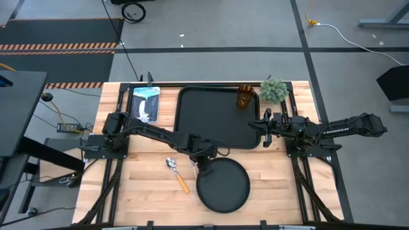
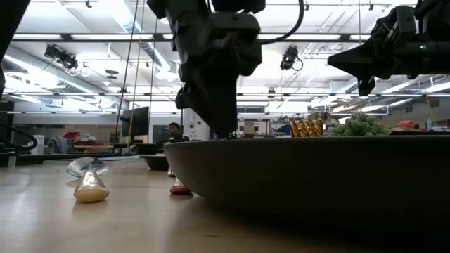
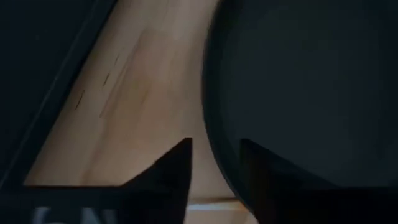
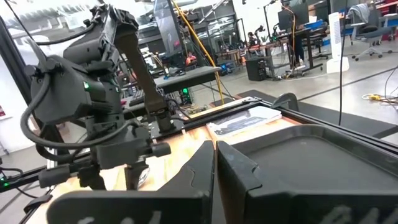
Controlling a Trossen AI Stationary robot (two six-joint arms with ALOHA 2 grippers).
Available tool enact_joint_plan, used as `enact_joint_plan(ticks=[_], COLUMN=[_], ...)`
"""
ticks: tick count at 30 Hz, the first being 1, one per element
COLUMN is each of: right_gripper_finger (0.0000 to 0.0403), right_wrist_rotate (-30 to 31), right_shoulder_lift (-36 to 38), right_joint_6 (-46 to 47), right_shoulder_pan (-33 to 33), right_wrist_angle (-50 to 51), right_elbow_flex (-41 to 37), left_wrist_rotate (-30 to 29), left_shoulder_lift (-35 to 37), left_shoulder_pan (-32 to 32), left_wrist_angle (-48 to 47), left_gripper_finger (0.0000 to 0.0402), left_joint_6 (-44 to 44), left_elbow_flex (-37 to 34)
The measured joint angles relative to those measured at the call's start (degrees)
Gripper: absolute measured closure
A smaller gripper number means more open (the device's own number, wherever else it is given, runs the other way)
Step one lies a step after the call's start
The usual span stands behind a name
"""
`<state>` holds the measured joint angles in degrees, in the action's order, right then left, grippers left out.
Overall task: Pick and place plate/cup/fork/spoon on tray
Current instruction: Put the black plate on the black tray to the bottom left of the brown cup
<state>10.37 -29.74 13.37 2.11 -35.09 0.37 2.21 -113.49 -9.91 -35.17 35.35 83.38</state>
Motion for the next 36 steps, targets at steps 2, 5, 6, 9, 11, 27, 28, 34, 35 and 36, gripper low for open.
enact_joint_plan(ticks=[2,5,6,9,11,27,28,34,35,36], right_gripper_finger=[0.038,0.038,0.038,0.038,0.038,0.038,0.038,0.038,0.038,0.038], right_wrist_rotate=[0.0,0.0,0.0,0.0,-0.01,0.0,0.0,0.0,0.0,0.0], right_shoulder_lift=[0.02,0.02,0.01,0.02,0.01,-0.26,-0.26,-0.26,-0.26,-0.26], right_joint_6=[-0.01,-0.01,-0.01,0.0,-0.01,0.0,0.01,0.0,-0.01,-0.01], right_shoulder_pan=[0.01,0.02,0.01,0.02,0.0,0.02,0.02,0.0,0.0,0.0], right_wrist_angle=[0.0,0.0,0.0,0.02,0.0,-0.55,-0.68,-0.85,-0.85,-0.87], right_elbow_flex=[0.0,-0.01,0.0,0.0,0.0,0.0,0.01,-0.01,-0.01,-0.01], left_wrist_rotate=[-0.11,-0.3,-0.4,-1.34,-1.89,-0.98,-0.89,-0.4,-0.37,-0.4], left_shoulder_lift=[-0.02,-0.16,-0.61,-1.48,-2.04,-4.61,-4.59,-4.49,-4.52,-4.55], left_shoulder_pan=[-0.02,-0.2,-0.34,-1.17,-1.58,-2.14,-2.06,-0.88,-0.44,0.14], left_wrist_angle=[1.01,0.89,1.06,0.92,2.09,1.29,1.49,0.1,-0.55,-1.6], left_gripper_finger=[0.0228,0.0206,0.0203,0.0205,0.0212,0.0364,0.038,0.0389,0.039,0.0391], left_joint_6=[2.13,4.48,4.8,4.99,5.5,8.39,9.31,13.34,13.4,13.4], left_elbow_flex=[-0.44,-0.44,-0.42,-0.47,-0.35,-0.42,-0.36,0.85,1.71,2.76])
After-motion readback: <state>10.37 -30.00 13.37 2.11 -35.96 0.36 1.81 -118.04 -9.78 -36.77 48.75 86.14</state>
